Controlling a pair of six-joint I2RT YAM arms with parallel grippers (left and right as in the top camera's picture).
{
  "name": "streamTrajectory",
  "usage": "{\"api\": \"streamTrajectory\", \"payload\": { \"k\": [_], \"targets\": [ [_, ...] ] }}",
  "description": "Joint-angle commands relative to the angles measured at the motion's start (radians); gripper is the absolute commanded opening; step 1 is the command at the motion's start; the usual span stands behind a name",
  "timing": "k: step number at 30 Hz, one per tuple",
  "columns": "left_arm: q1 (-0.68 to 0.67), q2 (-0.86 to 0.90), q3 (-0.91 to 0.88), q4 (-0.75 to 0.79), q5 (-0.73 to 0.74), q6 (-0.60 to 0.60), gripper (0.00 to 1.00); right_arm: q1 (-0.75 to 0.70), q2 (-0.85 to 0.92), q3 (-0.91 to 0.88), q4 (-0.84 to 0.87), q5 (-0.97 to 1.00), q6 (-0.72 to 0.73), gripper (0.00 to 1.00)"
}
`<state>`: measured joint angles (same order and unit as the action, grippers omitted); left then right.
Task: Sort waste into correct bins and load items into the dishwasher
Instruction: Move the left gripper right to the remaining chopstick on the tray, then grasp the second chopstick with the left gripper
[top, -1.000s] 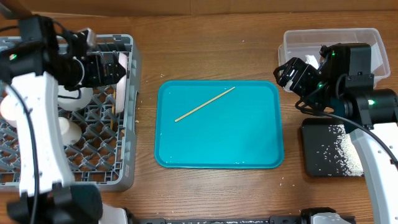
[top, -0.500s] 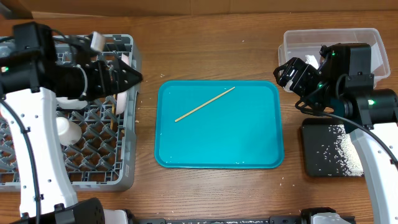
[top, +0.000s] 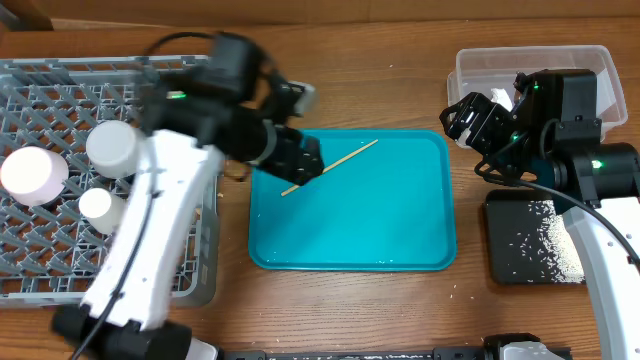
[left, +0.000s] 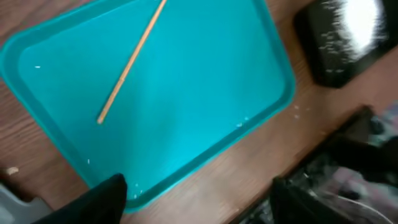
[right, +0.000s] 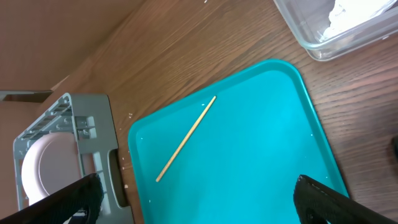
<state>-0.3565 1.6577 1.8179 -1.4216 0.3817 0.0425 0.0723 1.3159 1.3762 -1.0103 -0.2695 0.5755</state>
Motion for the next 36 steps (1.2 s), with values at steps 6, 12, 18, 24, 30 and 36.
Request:
{"api": "streamTrajectory", "payload": {
  "k": [6,12,18,24,30,36],
  "targets": [
    [-0.178,0.236,-0.016,0.116,-0.409,-0.043,0.49,-0.002,0.000,0.005,0.006,0.011,-0.007,1.00],
    [-0.179,0.414,-0.016,0.215,-0.419,-0.026,0.52,-0.002,0.000,0.005,0.006,0.011,-0.007,1.00],
    [-0.181,0.562,-0.016,0.261,-0.419,0.053,0.46,-0.002,0.000,0.005,0.005,0.011,-0.007,1.00],
    [-0.180,0.637,-0.016,0.295,-0.452,0.055,0.45,-0.002,0.000,0.005,0.006,0.011,-0.007,1.00],
    [-0.180,0.656,-0.016,0.320,-0.492,0.055,0.40,-0.002,0.000,0.005,0.006,0.011,-0.007,1.00],
    [-0.181,0.655,-0.015,0.287,-0.430,0.054,0.04,-0.002,0.000,0.005,0.005,0.011,-0.007,1.00]
  ]
}}
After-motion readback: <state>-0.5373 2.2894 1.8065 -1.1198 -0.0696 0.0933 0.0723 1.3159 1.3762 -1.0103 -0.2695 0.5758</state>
